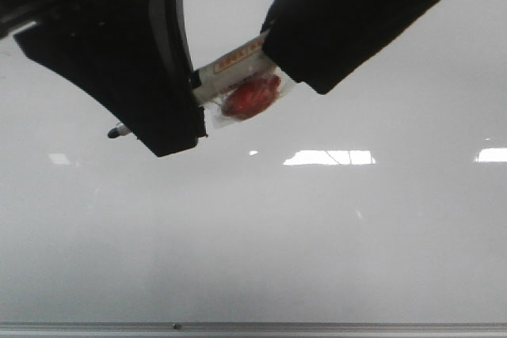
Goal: Write number 8 on whiteboard
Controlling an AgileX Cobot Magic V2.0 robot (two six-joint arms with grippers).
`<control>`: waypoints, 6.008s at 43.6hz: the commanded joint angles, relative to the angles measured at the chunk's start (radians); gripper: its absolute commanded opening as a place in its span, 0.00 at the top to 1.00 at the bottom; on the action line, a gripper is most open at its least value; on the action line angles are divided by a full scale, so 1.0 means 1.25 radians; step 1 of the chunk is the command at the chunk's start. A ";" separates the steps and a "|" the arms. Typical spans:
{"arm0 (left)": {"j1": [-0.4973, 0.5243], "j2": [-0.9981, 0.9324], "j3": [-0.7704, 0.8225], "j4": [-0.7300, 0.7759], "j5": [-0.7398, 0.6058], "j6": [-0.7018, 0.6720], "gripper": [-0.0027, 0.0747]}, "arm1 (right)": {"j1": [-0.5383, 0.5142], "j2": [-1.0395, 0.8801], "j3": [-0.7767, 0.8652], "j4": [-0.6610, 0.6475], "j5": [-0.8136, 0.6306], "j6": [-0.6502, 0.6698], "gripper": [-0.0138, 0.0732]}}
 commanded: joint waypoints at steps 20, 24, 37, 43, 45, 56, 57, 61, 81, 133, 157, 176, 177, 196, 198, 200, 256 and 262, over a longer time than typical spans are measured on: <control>0.039 -0.198 -0.011 0.071 -0.046 -0.139 0.49 | -0.091 -0.099 -0.027 -0.137 -0.029 0.152 0.95; 0.099 -0.247 0.026 0.068 -0.082 -0.181 0.49 | -0.152 -0.136 -0.026 -0.180 -0.029 0.227 0.95; 0.364 -0.374 0.156 -0.149 -0.166 -0.260 0.49 | -0.235 -0.242 0.133 -0.163 -0.264 0.398 0.95; 0.420 -0.379 0.168 -0.191 -0.170 -0.260 0.49 | -0.235 -0.233 0.155 -0.163 -0.324 0.397 0.95; 0.423 -0.378 0.168 -0.191 -0.170 -0.260 0.49 | -0.235 -0.227 0.149 -0.163 -0.335 0.397 0.95; 0.423 -0.378 0.168 -0.191 -0.170 -0.260 0.49 | -0.285 -0.147 0.043 -0.163 -0.302 0.400 0.95; 0.423 -0.378 0.168 -0.191 -0.170 -0.260 0.49 | -0.293 -0.139 0.028 -0.163 -0.292 0.400 0.95; 0.423 -0.378 0.168 -0.191 -0.170 -0.260 0.49 | -0.309 -0.096 -0.015 -0.163 -0.256 0.399 0.95; 0.423 -0.378 0.168 -0.191 -0.168 -0.260 0.49 | -0.307 0.087 -0.118 -0.163 -0.332 0.398 0.95; 0.423 -0.378 0.168 -0.192 -0.169 -0.258 0.49 | -0.280 0.162 -0.154 -0.250 -0.263 0.447 0.95; 0.422 -0.376 0.168 -0.200 -0.169 -0.206 0.49 | -0.231 0.100 -0.247 -0.252 -0.089 0.358 0.95; 0.214 -0.283 0.142 -0.319 -0.164 0.069 0.49 | -0.083 -0.056 -0.148 -0.159 0.140 0.085 0.95; 0.200 -0.272 0.136 -0.319 -0.164 0.074 0.49 | -0.081 -0.060 -0.146 -0.150 0.151 0.070 0.95; 0.038 -0.098 0.022 -0.322 -0.168 0.113 0.49 | -0.081 -0.065 -0.144 -0.039 0.199 -0.010 0.95; 0.032 -0.088 0.022 -0.322 -0.168 0.114 0.49 | -0.081 -0.065 -0.144 -0.039 0.197 -0.010 0.95; 0.028 -0.085 0.022 -0.322 -0.168 0.114 0.49 | -0.081 -0.065 -0.144 -0.039 0.197 -0.010 0.95; 0.244 -0.232 -0.012 0.329 -0.061 -0.591 0.97 | -0.347 -0.224 -0.126 -0.317 0.218 0.352 0.36; 0.386 -0.240 0.022 0.354 -0.086 -0.639 0.97 | -0.354 -0.223 -0.099 -0.317 0.204 0.352 0.36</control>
